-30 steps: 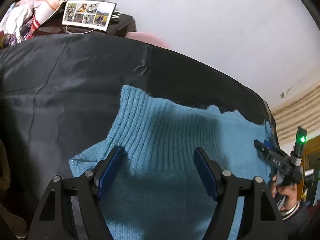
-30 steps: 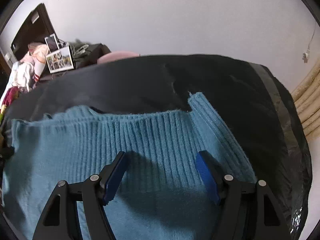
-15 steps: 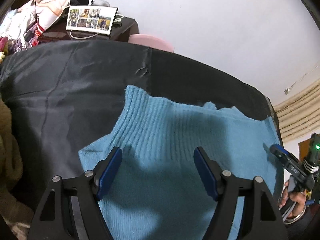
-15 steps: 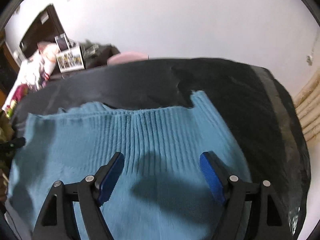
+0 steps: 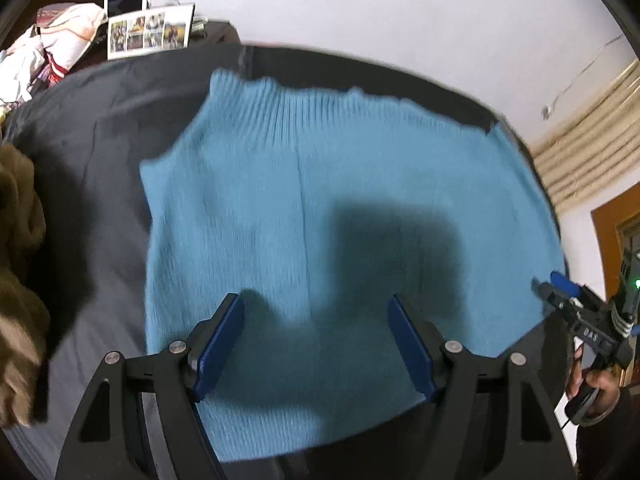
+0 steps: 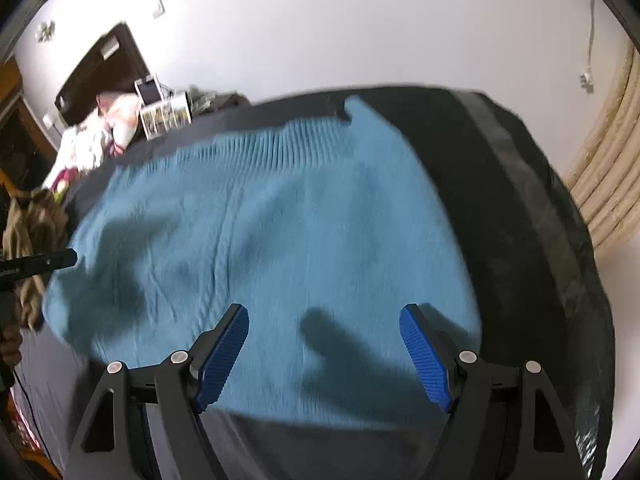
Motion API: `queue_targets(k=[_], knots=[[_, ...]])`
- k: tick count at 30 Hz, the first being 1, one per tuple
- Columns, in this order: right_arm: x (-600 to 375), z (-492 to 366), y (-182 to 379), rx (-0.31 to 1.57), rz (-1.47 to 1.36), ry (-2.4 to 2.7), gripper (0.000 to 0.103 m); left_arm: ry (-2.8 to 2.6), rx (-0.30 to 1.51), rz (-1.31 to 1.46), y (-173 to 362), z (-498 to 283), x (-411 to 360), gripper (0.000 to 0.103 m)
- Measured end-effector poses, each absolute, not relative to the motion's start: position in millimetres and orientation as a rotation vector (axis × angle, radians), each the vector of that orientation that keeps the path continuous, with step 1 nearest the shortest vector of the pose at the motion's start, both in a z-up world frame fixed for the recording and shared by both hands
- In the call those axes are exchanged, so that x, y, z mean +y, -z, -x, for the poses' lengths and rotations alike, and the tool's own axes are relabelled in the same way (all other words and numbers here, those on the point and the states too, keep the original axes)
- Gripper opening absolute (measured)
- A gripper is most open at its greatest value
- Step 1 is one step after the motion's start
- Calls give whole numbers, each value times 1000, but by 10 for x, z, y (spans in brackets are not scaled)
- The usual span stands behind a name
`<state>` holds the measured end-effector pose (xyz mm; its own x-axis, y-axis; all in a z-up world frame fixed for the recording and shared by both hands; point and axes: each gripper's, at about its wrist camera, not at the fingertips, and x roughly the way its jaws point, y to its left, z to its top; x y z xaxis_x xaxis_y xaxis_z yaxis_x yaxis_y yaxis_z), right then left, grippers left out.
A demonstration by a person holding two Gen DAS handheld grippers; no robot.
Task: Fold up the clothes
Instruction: 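Lower the folded sweater flat and open both grippers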
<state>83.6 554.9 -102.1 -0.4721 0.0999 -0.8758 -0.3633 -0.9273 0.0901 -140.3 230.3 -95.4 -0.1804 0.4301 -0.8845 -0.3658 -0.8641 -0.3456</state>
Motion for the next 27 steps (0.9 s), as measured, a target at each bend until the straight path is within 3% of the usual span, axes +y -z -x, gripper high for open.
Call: queue_targets(k=[10, 14, 16, 27], knots=[[5538, -921, 1387, 305, 1474, -2347, 82, -2092, 15, 1544, 1125, 1332, 2342, 79], [5502, -881, 1423, 295, 1477, -2344, 94, -2088, 25, 1542, 1147, 1351, 2355, 82], [5486, -871, 1429, 300, 1477, -2346, 95, -2082, 23, 1557, 1139, 1376, 2353, 82], [6140, -1659, 1153, 1042, 1264, -2274, 95, -2104, -114, 1613, 845, 1406, 2416, 82]])
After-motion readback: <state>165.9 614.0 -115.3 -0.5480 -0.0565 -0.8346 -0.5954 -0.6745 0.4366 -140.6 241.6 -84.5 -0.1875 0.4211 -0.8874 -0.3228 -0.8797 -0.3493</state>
